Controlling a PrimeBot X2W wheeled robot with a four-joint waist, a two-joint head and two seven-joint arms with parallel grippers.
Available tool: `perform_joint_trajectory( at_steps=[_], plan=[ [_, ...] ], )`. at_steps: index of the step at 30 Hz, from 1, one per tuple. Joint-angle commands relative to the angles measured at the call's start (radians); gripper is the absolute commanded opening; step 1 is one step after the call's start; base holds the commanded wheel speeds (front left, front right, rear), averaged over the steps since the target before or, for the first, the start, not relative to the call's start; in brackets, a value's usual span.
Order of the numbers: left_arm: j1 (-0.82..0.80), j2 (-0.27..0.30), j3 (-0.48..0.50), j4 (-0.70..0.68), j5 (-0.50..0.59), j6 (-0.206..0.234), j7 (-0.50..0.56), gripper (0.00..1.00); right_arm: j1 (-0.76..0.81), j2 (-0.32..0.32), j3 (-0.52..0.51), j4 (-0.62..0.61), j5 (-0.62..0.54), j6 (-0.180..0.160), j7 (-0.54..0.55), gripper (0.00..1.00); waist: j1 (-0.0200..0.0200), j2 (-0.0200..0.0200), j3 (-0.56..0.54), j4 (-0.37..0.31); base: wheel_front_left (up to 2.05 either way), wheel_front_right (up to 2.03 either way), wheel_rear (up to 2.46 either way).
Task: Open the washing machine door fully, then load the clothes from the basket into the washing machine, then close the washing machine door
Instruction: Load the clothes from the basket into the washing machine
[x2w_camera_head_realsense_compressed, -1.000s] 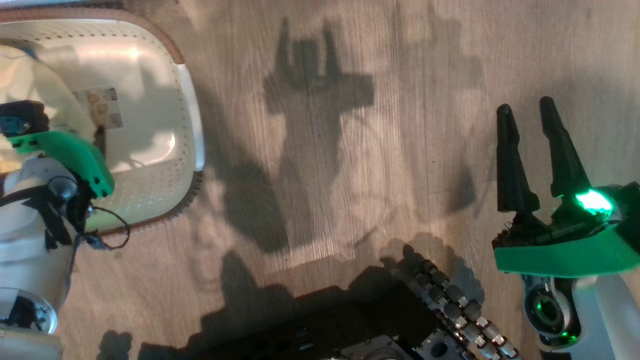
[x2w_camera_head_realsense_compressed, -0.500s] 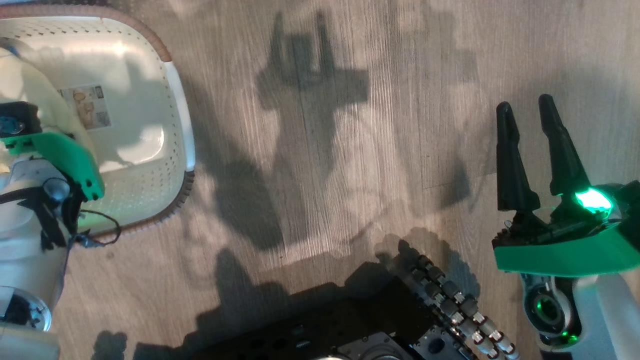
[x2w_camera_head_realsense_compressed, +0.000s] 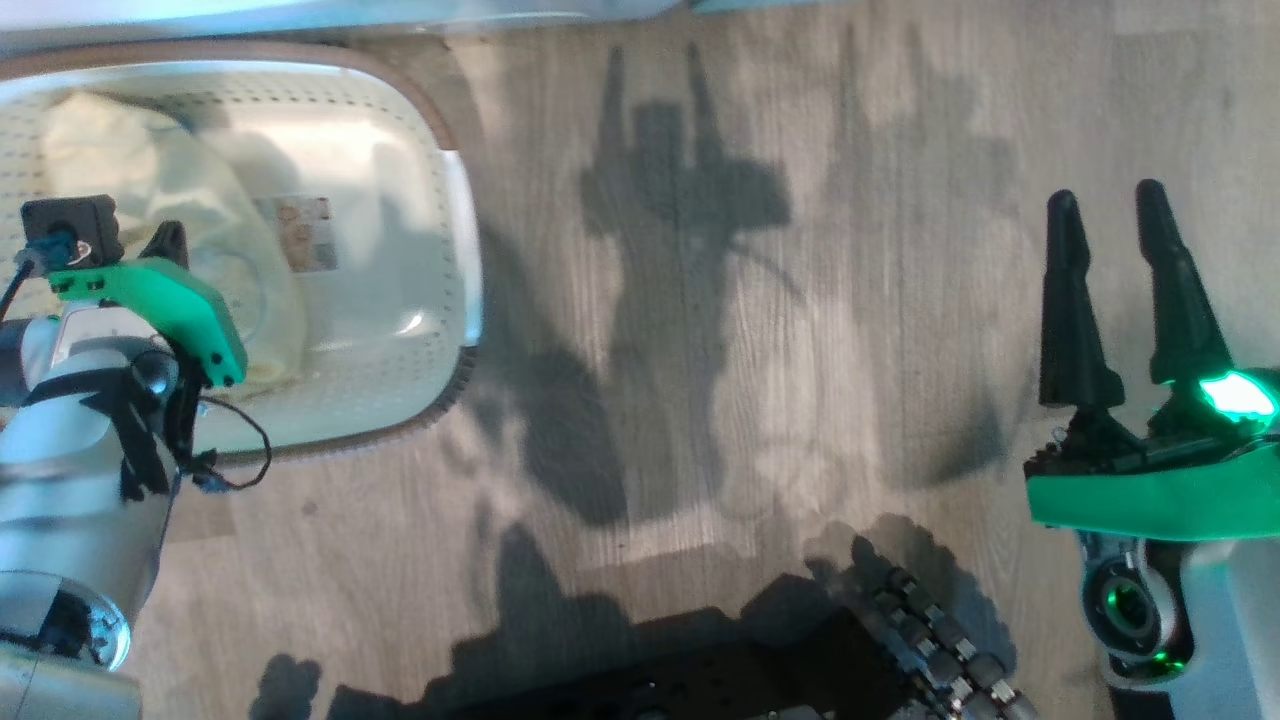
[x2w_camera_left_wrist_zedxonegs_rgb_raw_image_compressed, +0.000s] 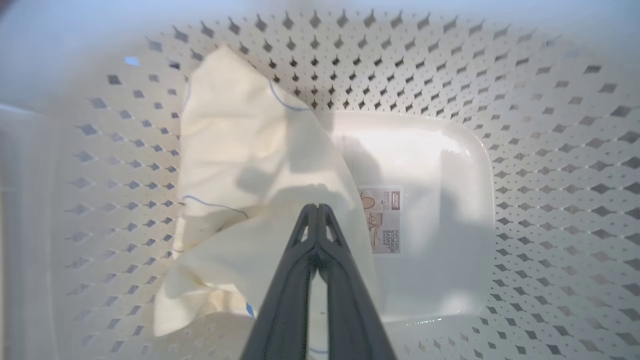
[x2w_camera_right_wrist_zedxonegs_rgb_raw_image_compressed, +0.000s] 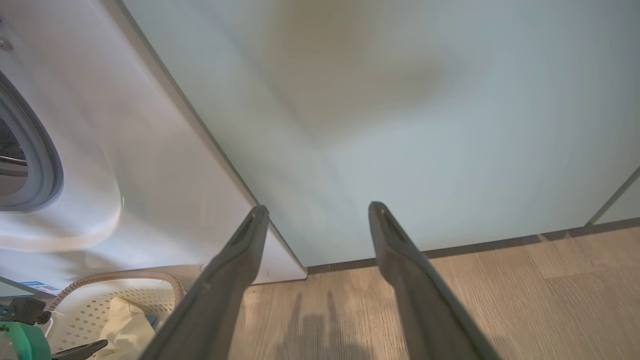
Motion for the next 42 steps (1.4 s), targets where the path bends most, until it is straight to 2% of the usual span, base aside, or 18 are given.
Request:
perform_joint_trajectory(
  at_steps=[1,6,13,14,22,31,32,33,34,35,42],
  plan=[
    [0.046,0.042,0.026,-0.016,0.006,0.006,-0.01,0.0,0.037,-0.015,0.008,-0.026,-0.009,-0.003,-0.006,1.0,0.0001,0.0,-0.023,0.026,0.0,0.0,0.0],
    [0.101,0.06,0.063,-0.195,0.036,0.034,-0.013,0.0,0.039,-0.015,-0.013,-0.019,-0.025,-0.003,-0.006,1.0,0.0001,0.0,-0.05,0.053,0.0,0.0,0.0],
    [0.273,0.035,0.154,-0.541,0.112,0.094,-0.013,0.0,0.059,-0.015,-0.052,-0.008,-0.067,-0.003,-0.006,1.0,0.0001,0.0,-0.122,0.103,0.0,0.0,0.0],
    [0.273,0.035,0.154,-0.541,0.112,0.094,-0.013,0.0,0.059,-0.015,-0.052,-0.008,-0.067,-0.003,-0.006,1.0,0.0001,0.0,-0.122,0.103,0.0,0.0,0.0],
    [0.479,-0.031,0.222,-0.868,0.198,0.126,-0.013,0.0,0.099,-0.015,-0.071,0.01,-0.126,-0.003,-0.006,1.0,0.0001,0.0,-0.251,0.171,0.0,0.0,0.0],
    [0.652,-0.101,0.25,-1.108,0.262,0.157,-0.013,0.0,0.166,-0.015,-0.075,0.048,-0.175,-0.003,-0.006,1.0,0.0001,0.0,-0.433,0.236,0.0,0.0,0.0],
    [0.667,-0.107,0.252,-1.127,0.265,0.161,-0.013,0.1,0.172,-0.015,-0.072,0.053,-0.178,-0.003,-0.006,1.0,0.0001,0.0,-0.451,0.24,0.0,0.0,0.0],
    [0.682,-0.111,0.252,-1.141,0.268,0.165,-0.013,0.42,0.178,-0.015,-0.07,0.058,-0.181,-0.003,-0.006,1.0,0.0001,0.0,-0.471,0.245,0.0,0.0,0.0],
    [0.699,-0.113,0.252,-1.152,0.27,0.169,-0.013,0.91,0.185,-0.015,-0.068,0.063,-0.183,-0.003,-0.006,1.0,0.0001,0.0,-0.49,0.248,0.0,0.0,0.0],
    [0.713,-0.115,0.253,-1.166,0.272,0.173,-0.013,1.0,0.192,-0.015,-0.064,0.069,-0.187,-0.003,-0.006,1.0,0.0001,0.0,-0.509,0.252,0.0,0.0,0.0],
    [0.826,-0.102,0.247,-1.251,0.293,0.202,0.005,1.0,0.245,-0.015,-0.037,0.103,-0.193,-0.003,-0.006,1.0,0.0001,0.0,-0.638,0.261,0.0,0.0,0.0]
  ],
)
